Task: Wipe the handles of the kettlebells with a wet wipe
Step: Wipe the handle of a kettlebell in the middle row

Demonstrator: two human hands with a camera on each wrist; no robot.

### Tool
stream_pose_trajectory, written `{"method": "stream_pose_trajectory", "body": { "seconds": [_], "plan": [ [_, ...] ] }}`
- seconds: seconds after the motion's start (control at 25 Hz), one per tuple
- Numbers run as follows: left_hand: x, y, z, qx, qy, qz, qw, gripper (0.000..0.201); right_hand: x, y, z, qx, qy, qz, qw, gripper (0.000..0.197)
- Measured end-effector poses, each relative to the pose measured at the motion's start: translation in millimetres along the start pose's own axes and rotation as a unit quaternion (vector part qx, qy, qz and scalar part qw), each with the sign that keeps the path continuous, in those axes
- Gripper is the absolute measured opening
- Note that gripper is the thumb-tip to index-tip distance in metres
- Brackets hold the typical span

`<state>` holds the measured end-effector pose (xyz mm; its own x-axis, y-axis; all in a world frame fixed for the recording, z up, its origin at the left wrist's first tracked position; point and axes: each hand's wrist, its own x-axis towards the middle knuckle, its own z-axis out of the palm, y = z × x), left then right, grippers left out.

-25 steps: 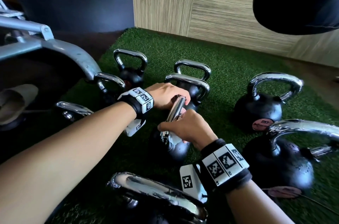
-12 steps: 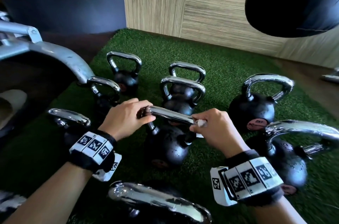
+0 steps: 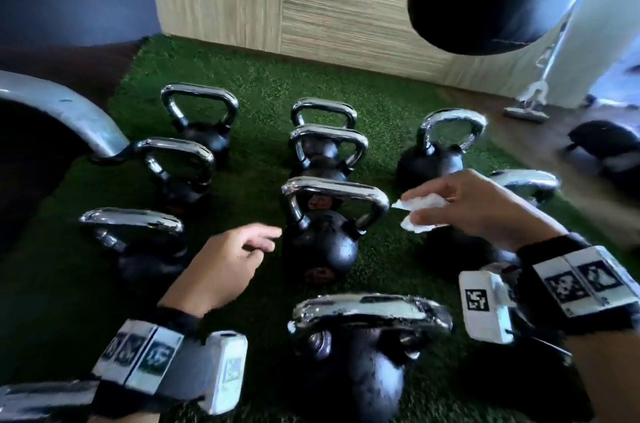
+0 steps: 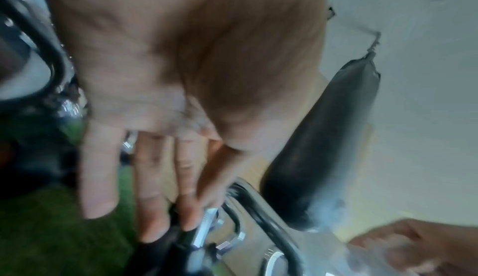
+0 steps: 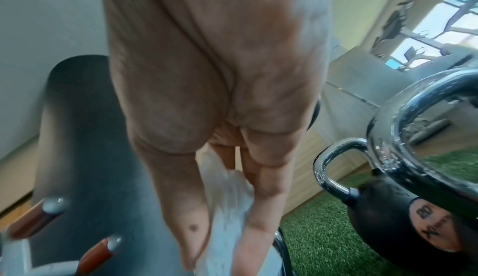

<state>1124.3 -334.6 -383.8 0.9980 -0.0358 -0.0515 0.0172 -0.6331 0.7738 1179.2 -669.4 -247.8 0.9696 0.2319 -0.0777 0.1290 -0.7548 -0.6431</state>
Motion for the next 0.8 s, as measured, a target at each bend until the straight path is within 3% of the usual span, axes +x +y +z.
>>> {"method": "stream_pose_trajectory", "body": {
  "seconds": [0.12, 0.24, 0.36, 0.52, 0.6, 0.68, 0.8],
  "plan": [
    [-6.3, 5.1, 13.0, 0.001, -0.084, 0.012, 0.996, 0.052, -51.6, -23.9, 9.3, 0.029, 0.018, 0.038, 0.999, 0.029],
    [-19.1, 22.8, 24.9, -0.029, -0.058, 0.011, 0.998, 0.052, -96.2, -47.4, 16.4, 0.062, 0.092, 0.057, 0.992, 0.025],
    [-43.9, 23.4, 36.9, -0.085, -0.056, -0.025, 0.994, 0.058, -134.7, -66.8, 26.2, 0.099, 0.114, 0.042, 0.988, 0.024],
    [-84.7, 20.8, 56.4, -0.086, -0.142, -0.055, 0.985, 0.045, -161.9, -48.4, 43.9, 0.011, 0.186, -0.014, 0.982, 0.026],
    [-90.9, 19.1, 61.8, -0.082, -0.15, -0.068, 0.983, 0.04, -166.0, -34.2, 52.0, -0.001, 0.228, -0.039, 0.973, 0.027],
    [-92.0, 17.2, 67.6, -0.094, -0.149, -0.062, 0.982, 0.068, -168.9, -28.2, 62.9, 0.009, 0.244, -0.074, 0.967, 0.025],
    [-96.7, 24.6, 84.0, -0.109, -0.113, -0.046, 0.987, 0.074, -162.2, -26.7, 77.4, 0.027, 0.271, -0.14, 0.952, 0.025]
  ]
}}
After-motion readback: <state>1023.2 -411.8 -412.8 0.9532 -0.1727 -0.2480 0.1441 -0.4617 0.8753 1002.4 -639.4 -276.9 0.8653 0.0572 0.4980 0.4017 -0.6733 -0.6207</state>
